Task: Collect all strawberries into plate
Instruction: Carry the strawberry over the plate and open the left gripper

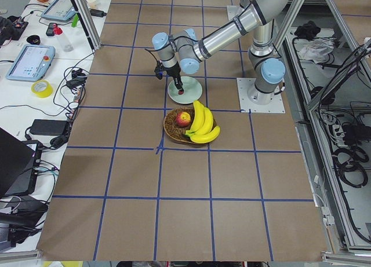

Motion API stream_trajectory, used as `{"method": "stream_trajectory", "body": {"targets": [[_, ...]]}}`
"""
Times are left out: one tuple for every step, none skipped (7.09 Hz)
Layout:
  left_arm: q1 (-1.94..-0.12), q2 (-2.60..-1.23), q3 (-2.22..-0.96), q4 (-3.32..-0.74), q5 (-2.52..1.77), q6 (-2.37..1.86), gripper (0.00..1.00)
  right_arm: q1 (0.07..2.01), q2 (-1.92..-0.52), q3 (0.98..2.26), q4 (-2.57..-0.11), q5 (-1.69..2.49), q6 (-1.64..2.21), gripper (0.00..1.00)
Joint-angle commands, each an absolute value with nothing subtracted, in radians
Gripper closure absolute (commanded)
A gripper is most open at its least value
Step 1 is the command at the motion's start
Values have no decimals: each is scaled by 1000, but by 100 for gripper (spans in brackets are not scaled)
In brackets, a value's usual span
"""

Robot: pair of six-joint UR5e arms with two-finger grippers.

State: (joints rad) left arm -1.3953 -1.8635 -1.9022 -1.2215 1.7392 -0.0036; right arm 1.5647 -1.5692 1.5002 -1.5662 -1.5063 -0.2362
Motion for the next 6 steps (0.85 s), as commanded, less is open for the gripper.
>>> {"method": "stream_trajectory", "body": {"targets": [[-1436, -1846, -1835, -1230, 1666, -17, 0, 1565, -1569, 1500, -1566, -1506, -236, 0], [-1489, -1833, -1818, -1235, 1599, -70, 0, 1565, -1569, 1500, -1566, -1506, -236, 0], [-1556, -1832, -1819, -1221, 1579, -134, 0, 1565, -1569, 1500, -1566, -1506, -236, 0], [-1624, -1832, -1822, -1215, 1519, -165, 0, 1565, -1569, 1500, -1566, -1506, -236, 0], [-1673, -1839, -1833, -1140, 1462, -172, 0, 1565, -1569, 1500, -1566, -1506, -236, 0], [-1702, -1856, -1856, -1079, 1413, -172, 0, 1565, -1569, 1500, -1566, -1506, -236, 0]]}}
